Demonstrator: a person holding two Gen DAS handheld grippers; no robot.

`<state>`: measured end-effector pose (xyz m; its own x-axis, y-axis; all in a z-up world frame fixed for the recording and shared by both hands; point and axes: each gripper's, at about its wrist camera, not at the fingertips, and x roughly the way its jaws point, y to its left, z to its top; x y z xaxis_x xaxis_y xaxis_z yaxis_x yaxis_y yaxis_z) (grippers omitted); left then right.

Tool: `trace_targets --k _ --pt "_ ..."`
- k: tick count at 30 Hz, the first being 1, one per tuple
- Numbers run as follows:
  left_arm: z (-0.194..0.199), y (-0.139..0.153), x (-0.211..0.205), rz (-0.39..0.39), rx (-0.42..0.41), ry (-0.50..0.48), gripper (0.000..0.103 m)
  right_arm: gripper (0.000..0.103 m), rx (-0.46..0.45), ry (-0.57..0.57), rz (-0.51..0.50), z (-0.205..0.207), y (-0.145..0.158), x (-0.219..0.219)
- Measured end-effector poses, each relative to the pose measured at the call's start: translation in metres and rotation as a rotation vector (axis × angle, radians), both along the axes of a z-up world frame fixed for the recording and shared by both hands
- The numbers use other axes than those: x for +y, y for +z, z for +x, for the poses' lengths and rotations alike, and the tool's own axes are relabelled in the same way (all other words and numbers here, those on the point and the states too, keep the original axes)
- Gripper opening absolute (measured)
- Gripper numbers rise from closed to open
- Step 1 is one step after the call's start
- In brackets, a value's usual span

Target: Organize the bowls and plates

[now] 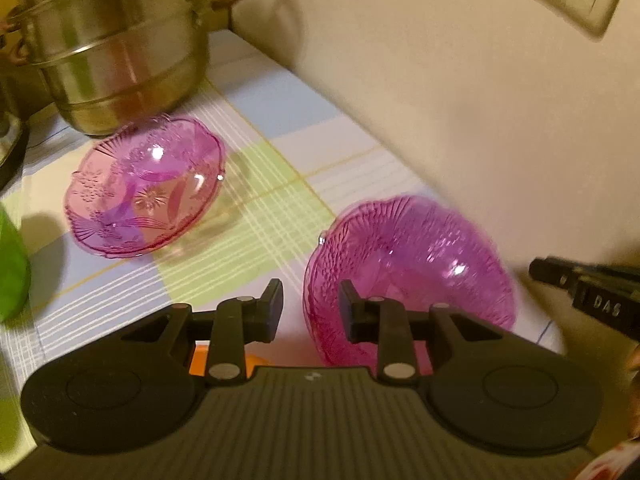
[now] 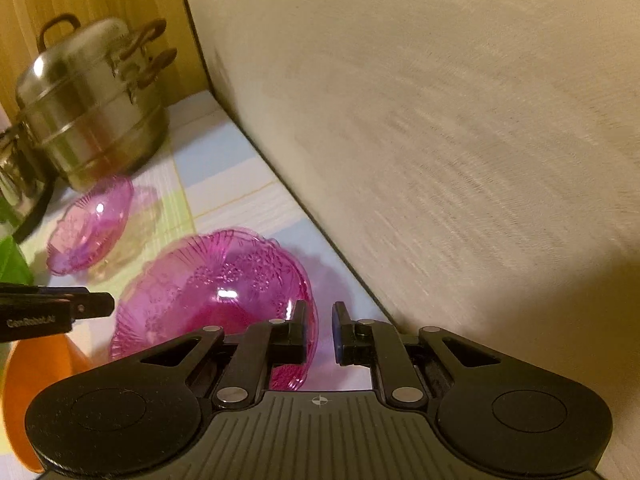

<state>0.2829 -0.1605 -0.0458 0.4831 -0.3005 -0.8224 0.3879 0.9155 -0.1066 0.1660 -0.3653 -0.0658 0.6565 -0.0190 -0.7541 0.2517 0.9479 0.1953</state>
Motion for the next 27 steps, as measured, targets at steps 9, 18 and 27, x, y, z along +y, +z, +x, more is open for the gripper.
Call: trace_targets --k 9,18,27 --pt "-0.044 0.042 0.048 -0.113 -0.078 0.125 0.027 0.013 -0.062 0.014 0.070 -0.028 0.031 0.014" --pt "-0.096 0.056 0.107 -0.157 -0.112 0.252 0.027 0.040 -0.108 0.083 0.095 -0.050 0.054 0.049" --pt "-0.121 0.057 0.150 -0.174 -0.108 0.338 0.027 0.057 -0.121 0.179 0.087 -0.051 0.068 0.091"
